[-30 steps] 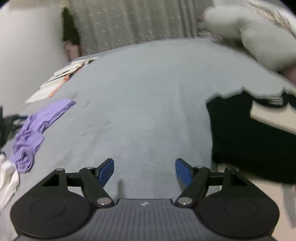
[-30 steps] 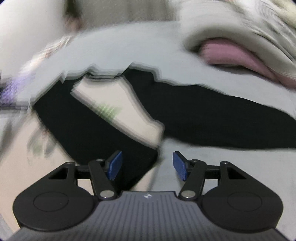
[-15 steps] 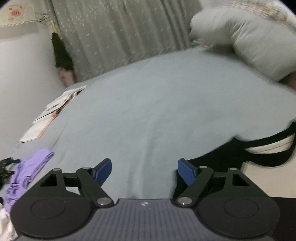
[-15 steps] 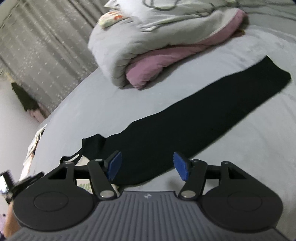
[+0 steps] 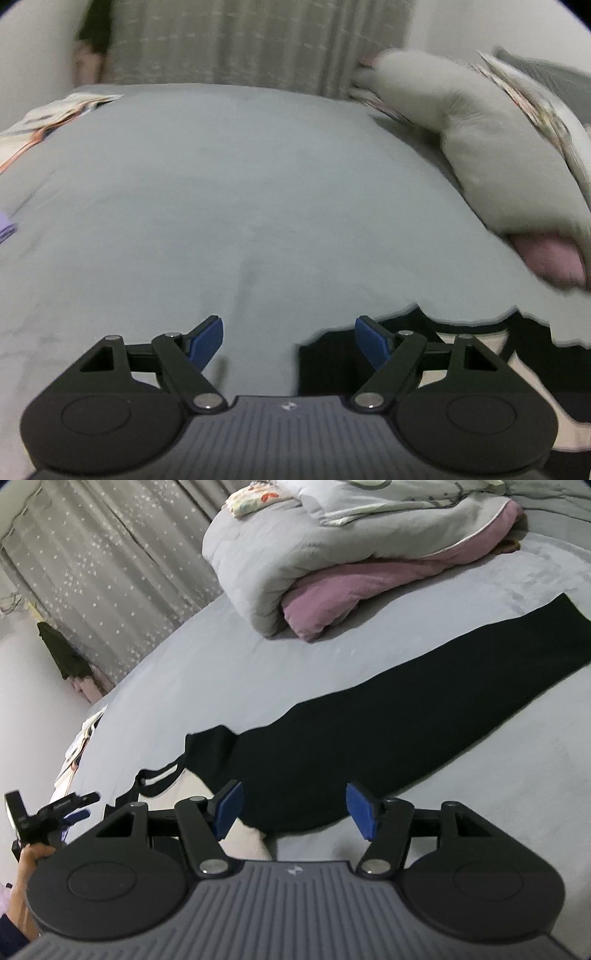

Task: Fold clothes
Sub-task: 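Grasp the other black sleeve cuff with the right gripper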

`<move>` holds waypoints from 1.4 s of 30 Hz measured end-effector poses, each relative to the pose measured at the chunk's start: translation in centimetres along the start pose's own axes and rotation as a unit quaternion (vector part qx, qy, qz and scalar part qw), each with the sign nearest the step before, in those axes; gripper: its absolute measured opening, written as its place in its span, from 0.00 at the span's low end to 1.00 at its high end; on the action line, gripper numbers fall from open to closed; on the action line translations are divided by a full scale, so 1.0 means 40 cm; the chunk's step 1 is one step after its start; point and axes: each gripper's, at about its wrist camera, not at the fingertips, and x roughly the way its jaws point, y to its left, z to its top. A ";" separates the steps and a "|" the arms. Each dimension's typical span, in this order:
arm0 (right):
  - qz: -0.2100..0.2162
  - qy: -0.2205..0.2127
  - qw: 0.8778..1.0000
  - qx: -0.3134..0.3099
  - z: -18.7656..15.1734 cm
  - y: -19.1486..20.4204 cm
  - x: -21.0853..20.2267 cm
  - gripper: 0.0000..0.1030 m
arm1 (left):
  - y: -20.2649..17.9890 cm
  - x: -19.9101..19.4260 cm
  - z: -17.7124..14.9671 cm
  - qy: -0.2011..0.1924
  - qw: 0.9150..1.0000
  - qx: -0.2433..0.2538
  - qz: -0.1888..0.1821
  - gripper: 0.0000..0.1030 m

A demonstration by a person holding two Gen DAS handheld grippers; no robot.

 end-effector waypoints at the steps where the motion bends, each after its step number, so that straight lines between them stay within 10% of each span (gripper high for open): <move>1: 0.001 0.002 1.000 -0.005 -0.003 0.006 0.000 0.62 | -0.009 0.019 -0.010 0.015 1.000 0.004 0.012 0.77; 8: -0.005 0.002 1.000 -0.013 0.001 0.000 -0.007 0.63 | -0.023 0.074 -0.062 0.046 0.990 0.029 0.132 0.93; 22: -0.065 -0.082 0.992 0.072 0.110 -0.255 -0.073 0.69 | 0.014 -0.033 -0.060 -0.039 0.993 -0.075 0.081 0.91; 26: -0.069 -0.144 0.944 0.290 0.106 -0.521 -0.134 0.69 | -0.011 -0.067 -0.058 -0.049 0.994 -0.078 0.055 0.91; 28: 0.020 -0.200 0.879 0.432 0.066 -0.661 -0.173 0.71 | -0.036 -0.068 -0.066 -0.047 0.996 -0.060 0.051 0.91; 30: 0.065 -0.228 0.853 0.466 0.053 -0.711 -0.181 0.74 | -0.072 -0.062 -0.079 -0.046 0.997 -0.041 0.052 0.92; 36: 0.010 -0.227 0.882 0.413 0.102 -0.740 -0.135 0.76 | -0.096 0.023 -0.098 0.004 0.988 -0.013 0.152 0.92; 39: -0.036 -0.225 0.911 0.345 0.143 -0.715 -0.085 0.75 | -0.078 0.007 -0.101 -0.007 0.988 -0.046 0.144 0.92; 42: -0.077 -0.227 0.926 0.291 0.170 -0.699 -0.051 0.53 | -0.110 -0.038 -0.100 -0.026 0.992 -0.038 0.118 0.92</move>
